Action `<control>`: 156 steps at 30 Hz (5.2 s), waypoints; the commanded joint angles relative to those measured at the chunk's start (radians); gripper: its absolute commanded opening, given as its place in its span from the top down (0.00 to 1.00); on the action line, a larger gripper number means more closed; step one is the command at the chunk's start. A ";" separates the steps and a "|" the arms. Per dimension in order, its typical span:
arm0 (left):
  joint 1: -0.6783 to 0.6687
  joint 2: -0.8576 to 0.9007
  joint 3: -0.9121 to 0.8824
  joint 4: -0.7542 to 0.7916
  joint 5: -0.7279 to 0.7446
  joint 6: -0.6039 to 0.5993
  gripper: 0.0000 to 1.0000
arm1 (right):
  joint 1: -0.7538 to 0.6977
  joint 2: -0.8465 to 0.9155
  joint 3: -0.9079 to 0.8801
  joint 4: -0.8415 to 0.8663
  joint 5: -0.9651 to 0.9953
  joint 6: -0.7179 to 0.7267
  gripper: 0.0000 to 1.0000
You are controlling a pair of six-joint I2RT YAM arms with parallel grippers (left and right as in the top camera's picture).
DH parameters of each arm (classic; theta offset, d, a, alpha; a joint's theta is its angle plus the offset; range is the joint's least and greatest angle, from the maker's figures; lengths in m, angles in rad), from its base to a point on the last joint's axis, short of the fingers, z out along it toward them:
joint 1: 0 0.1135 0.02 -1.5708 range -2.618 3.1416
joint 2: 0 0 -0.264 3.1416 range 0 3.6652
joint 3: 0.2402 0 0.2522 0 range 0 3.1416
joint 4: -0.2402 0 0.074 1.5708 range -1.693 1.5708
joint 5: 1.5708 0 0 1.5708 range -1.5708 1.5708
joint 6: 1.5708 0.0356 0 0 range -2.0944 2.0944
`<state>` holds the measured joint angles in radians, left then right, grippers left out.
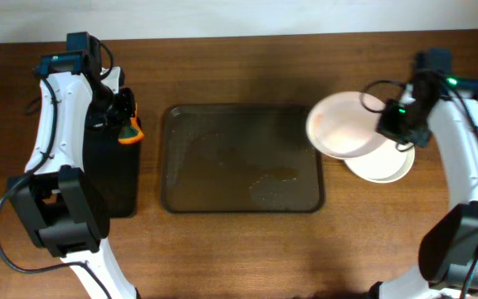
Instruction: Clean dirty plates on tray and stack at the side
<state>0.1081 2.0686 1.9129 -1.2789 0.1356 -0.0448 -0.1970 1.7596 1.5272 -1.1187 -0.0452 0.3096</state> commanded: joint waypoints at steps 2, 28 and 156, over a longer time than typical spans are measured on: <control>0.006 -0.002 -0.004 -0.010 -0.080 -0.023 1.00 | -0.161 -0.018 -0.131 0.092 -0.033 -0.026 0.96; 0.171 -0.026 -0.154 -0.050 -0.092 -0.040 0.00 | 0.206 -0.060 0.012 0.057 -0.284 -0.180 0.16; -0.032 -2.063 -1.904 1.199 -0.091 0.256 0.00 | 0.145 -1.753 -1.522 1.056 -0.130 -0.353 0.02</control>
<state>0.0803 0.0154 0.0166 -0.0799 0.0521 0.1951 -0.0578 0.0139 0.0109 -0.0563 -0.1802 -0.0525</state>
